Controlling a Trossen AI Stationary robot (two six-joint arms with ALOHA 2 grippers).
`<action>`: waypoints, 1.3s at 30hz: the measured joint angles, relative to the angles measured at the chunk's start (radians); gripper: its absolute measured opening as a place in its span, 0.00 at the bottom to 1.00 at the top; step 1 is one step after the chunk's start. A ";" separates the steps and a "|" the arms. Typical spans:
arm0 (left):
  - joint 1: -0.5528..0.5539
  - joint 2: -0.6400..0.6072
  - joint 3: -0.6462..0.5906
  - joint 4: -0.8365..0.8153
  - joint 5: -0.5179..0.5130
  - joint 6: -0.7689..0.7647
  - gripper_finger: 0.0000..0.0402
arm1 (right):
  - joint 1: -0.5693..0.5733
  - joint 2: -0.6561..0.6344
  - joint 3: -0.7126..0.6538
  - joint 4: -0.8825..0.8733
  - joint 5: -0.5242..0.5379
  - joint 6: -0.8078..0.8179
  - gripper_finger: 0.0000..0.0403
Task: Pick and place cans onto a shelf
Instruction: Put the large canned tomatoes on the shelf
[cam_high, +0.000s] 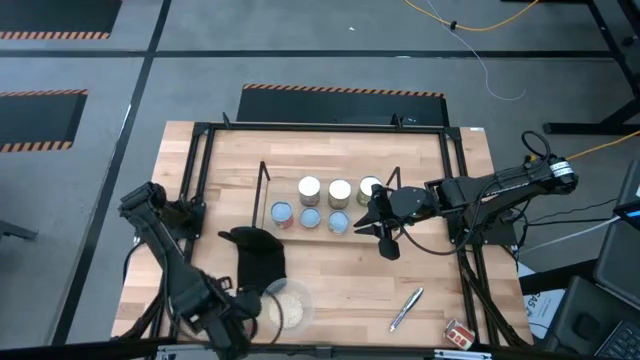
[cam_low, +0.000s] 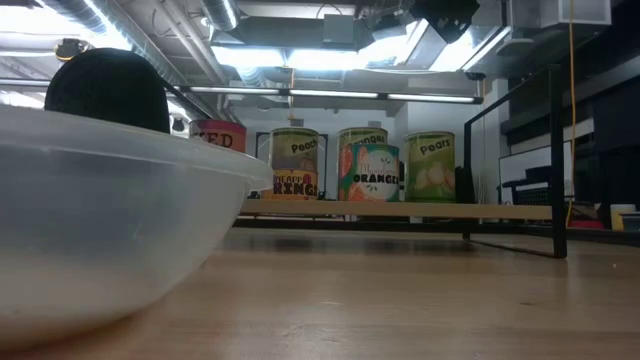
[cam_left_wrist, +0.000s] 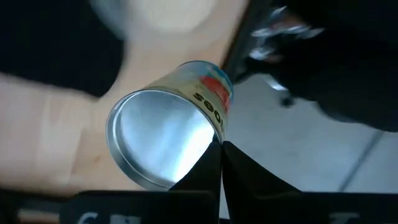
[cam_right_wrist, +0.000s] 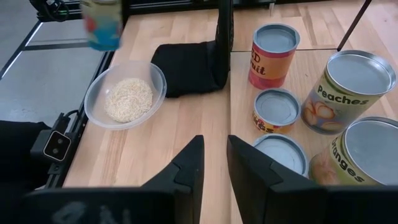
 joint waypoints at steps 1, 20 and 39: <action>0.017 0.000 0.032 0.002 -0.002 0.032 0.00 | 0.000 0.000 0.000 0.000 0.000 -0.001 0.18; 0.547 -0.004 0.394 -0.175 -0.108 1.017 0.00 | 0.000 0.000 0.000 -0.001 0.000 -0.004 0.19; 0.969 -0.004 0.377 -0.342 -0.265 1.469 0.00 | 0.000 0.000 0.000 -0.007 0.000 -0.003 0.19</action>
